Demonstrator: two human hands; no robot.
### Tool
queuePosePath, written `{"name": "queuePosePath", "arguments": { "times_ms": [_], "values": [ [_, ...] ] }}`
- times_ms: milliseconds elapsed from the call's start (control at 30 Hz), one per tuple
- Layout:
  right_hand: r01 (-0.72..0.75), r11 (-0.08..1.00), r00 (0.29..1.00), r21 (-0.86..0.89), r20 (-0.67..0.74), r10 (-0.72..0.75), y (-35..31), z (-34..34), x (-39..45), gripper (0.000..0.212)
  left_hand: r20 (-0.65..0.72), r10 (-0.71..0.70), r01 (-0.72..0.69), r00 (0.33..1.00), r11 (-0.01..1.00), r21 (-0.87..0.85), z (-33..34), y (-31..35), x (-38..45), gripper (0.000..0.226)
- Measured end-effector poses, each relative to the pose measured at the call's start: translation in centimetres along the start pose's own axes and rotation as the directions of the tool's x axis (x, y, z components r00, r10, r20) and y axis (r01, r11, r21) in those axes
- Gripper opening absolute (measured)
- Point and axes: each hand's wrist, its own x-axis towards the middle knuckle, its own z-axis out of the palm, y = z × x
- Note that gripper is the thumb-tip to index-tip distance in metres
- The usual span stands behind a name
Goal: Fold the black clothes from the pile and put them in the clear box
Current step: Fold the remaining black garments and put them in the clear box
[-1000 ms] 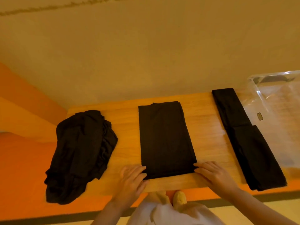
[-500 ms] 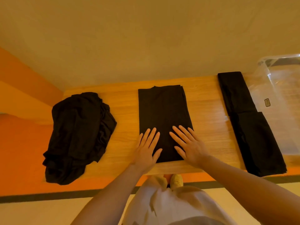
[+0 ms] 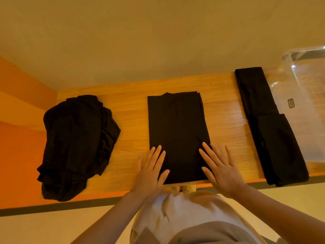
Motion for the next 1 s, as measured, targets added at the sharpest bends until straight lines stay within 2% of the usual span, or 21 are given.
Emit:
{"name": "queuePosePath", "arguments": {
  "times_ms": [133, 300, 500, 667, 767, 867, 933, 1000],
  "values": [
    [0.012, 0.999, 0.999, 0.034, -0.047, -0.01, -1.3, -1.3, 5.2, 0.056, -0.062, -0.049, 0.048, 0.997, 0.999, -0.02, -1.4, 0.4, 4.7, 0.059],
    [0.007, 0.997, 1.0, 0.072, 0.005, -0.007, -2.4, -1.2, 11.1, 0.059, -0.02, -0.052, 0.052, 0.998, 0.999, 0.012, -1.4, 0.7, 10.0, 0.062],
    [-0.154, 0.987, 0.988, 0.049, 0.016, 0.153, 1.8, -0.5, 9.5, 0.071, -0.011, -0.127, 0.127, 0.992, 0.992, 0.022, -1.0, -2.0, 8.4, 0.067],
    [-0.173, 0.985, 0.985, 0.01, 0.005, 0.173, 2.1, -0.8, 9.0, 0.069, -0.037, -0.183, 0.182, 0.983, 0.983, -0.012, -1.6, -2.6, 7.5, 0.068],
    [-0.107, 0.994, 0.994, 0.033, -0.019, 0.107, 0.7, -1.8, 11.3, 0.066, -0.06, -0.176, 0.175, 0.983, 0.984, -0.019, -2.7, -2.2, 9.5, 0.068],
    [-0.048, 0.998, 0.998, 0.041, -0.024, 0.049, -0.9, -2.7, 15.4, 0.065, -0.035, -0.106, 0.106, 0.994, 0.994, 0.001, -4.1, -1.2, 13.4, 0.065],
    [-0.062, 0.997, 0.998, 0.034, 0.004, 0.062, -1.2, -2.9, 18.0, 0.067, 0.005, -0.064, 0.064, 0.998, 0.998, 0.025, -4.7, -0.8, 16.0, 0.064],
    [-0.116, 0.993, 0.993, 0.035, 0.025, 0.115, -0.3, -2.8, 19.5, 0.071, 0.06, -0.087, 0.084, 0.994, 0.995, 0.051, -5.1, -1.5, 18.0, 0.064]
  ]
}}
